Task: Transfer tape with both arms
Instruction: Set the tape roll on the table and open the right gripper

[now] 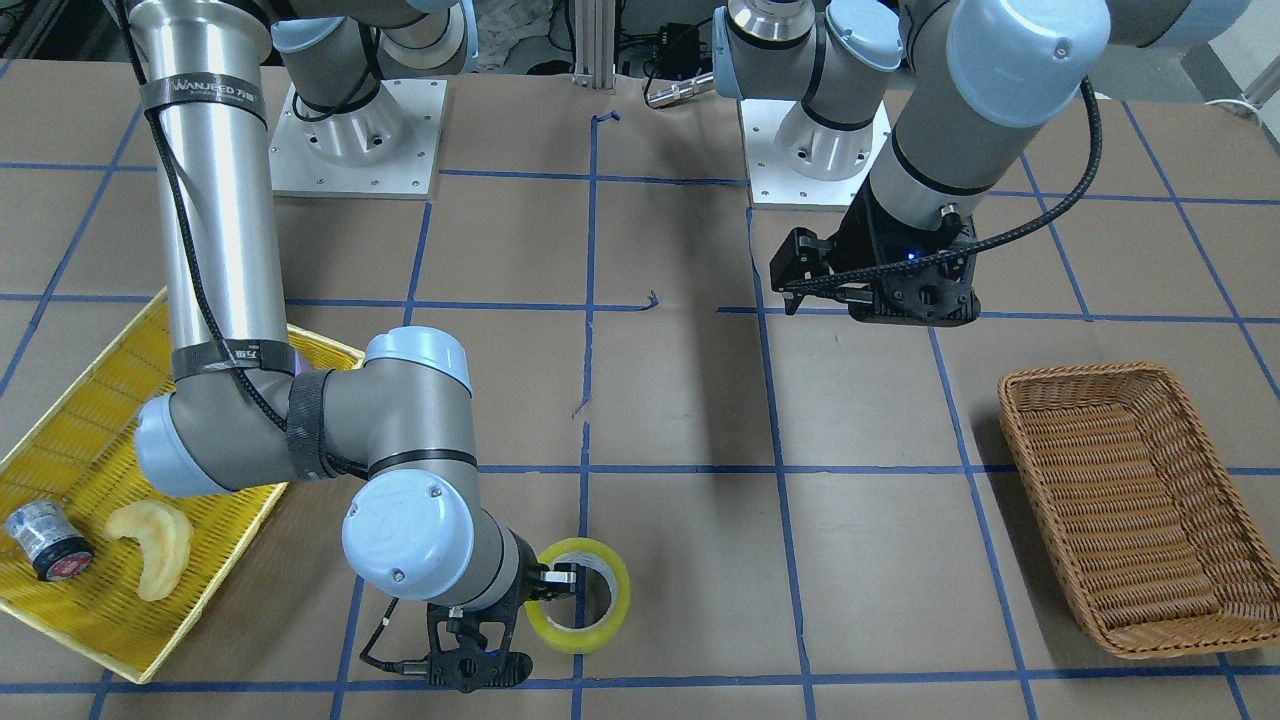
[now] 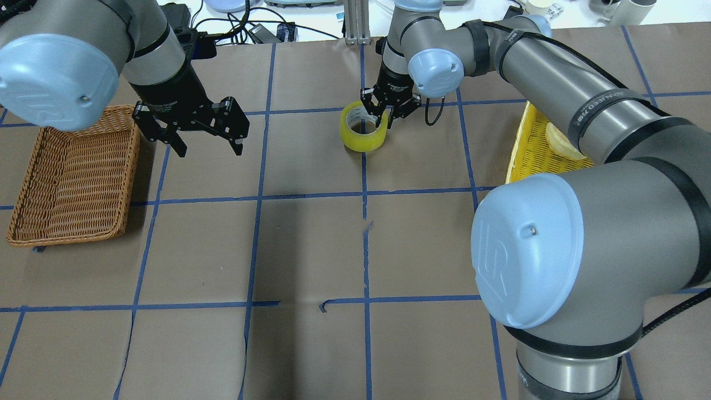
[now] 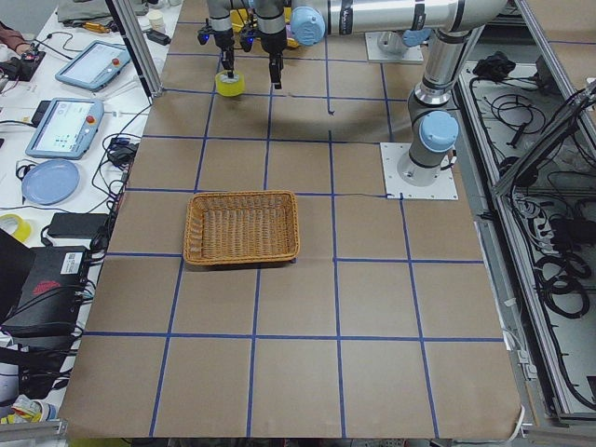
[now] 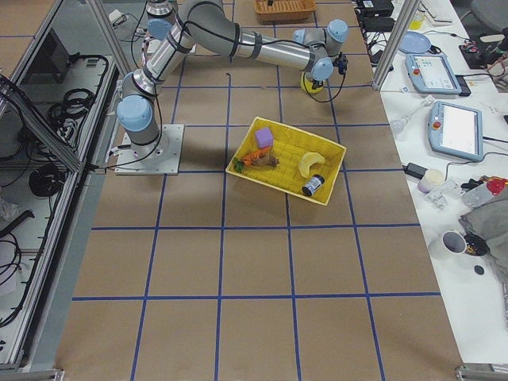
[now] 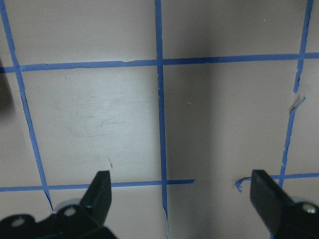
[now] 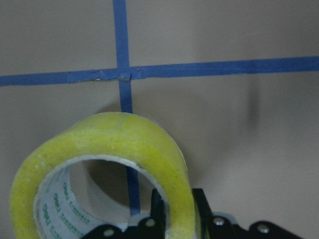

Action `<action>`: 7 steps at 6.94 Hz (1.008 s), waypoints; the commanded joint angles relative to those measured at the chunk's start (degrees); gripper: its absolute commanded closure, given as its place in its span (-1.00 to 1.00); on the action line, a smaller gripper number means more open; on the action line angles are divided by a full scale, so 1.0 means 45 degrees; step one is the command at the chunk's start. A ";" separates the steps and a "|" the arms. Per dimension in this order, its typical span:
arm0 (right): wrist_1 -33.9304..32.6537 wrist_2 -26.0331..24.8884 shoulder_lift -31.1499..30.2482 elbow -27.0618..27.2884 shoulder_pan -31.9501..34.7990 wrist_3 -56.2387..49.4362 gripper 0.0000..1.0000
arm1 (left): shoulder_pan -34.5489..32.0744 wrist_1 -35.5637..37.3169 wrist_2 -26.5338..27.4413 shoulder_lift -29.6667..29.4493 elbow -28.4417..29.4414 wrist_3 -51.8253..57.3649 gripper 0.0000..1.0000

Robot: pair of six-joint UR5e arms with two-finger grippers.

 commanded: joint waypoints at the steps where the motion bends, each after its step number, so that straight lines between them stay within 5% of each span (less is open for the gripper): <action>1: 0.0246 -0.0263 -0.0173 0.0020 -0.0014 -0.0048 -1.00 | 0.0005 -0.0003 0.0019 0.0000 -0.0001 0.0020 -1.00; 4: 0.2624 -0.1863 -0.3171 0.0622 -0.0343 -0.1040 -1.00 | 0.0025 0.1025 0.0000 -0.0175 0.0058 -0.0077 -1.00; 7: 0.3764 -0.2725 -0.8263 0.3970 -0.2100 -0.2291 -1.00 | -0.0189 0.3834 -0.0252 -0.1207 0.0116 -0.0292 -1.00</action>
